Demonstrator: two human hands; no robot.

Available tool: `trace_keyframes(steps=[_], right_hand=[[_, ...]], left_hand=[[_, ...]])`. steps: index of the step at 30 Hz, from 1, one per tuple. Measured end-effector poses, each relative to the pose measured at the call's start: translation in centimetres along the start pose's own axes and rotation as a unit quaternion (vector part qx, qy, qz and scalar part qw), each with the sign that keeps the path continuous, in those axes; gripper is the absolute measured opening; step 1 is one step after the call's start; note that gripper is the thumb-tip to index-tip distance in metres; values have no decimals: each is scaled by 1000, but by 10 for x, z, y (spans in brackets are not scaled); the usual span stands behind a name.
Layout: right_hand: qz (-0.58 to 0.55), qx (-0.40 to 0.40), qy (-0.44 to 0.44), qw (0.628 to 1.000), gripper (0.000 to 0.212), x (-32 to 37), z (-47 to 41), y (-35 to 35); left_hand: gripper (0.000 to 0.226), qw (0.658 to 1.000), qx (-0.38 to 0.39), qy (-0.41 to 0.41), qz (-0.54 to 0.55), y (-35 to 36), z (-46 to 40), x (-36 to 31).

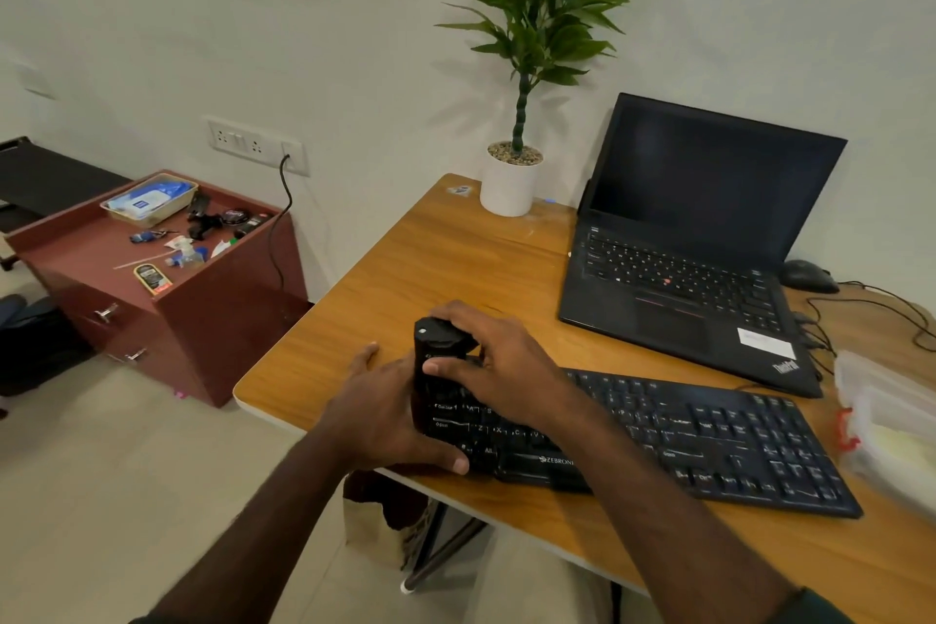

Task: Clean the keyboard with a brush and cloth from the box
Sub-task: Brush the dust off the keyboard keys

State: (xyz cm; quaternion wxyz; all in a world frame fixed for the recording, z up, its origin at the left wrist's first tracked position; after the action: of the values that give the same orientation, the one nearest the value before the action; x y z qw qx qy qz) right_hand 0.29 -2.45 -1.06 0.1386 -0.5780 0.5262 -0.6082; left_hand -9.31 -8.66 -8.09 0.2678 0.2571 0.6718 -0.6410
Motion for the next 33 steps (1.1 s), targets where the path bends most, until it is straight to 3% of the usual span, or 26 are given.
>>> trace_keyframes(steps=[4,11,19,22,30,33], right_hand=[[-21,4,22,1000,38,-14,10,-7],[87,95,39,991,38,-35,13,-44],[-24,24,26,999,34,-16,5,-26],[-16,36,18,999,37,-13,4,-8],[62,90,37,993,36,-35,13,-38],[75,68,60,993,36,-42,16,-42]], left_hand=[[127,1000,-8,-7,-1,1,0,5],[136,999,-3,-28,-20,2,0,9],[130,1000,-3,-13,-16,3,-2,7],[121,1000,-6,-3,-6,2,-2,5],[134,1000,1,-18,-23,4,-2,9],[133,1000,-3,-19,-22,5,-2,12]])
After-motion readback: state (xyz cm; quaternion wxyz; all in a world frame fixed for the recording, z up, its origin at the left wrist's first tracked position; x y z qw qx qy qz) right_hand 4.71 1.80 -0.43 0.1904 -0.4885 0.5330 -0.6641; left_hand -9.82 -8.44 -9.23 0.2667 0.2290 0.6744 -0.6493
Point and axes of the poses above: each hand's wrist, its own z-axis away from the middle knuckle, its own y-axis out of the palm, x = y × z, the point moved 8 cm from there along -z, towards the middle knuckle, and after that the axes turned 13 degrees about z, right-handed, at the moved point
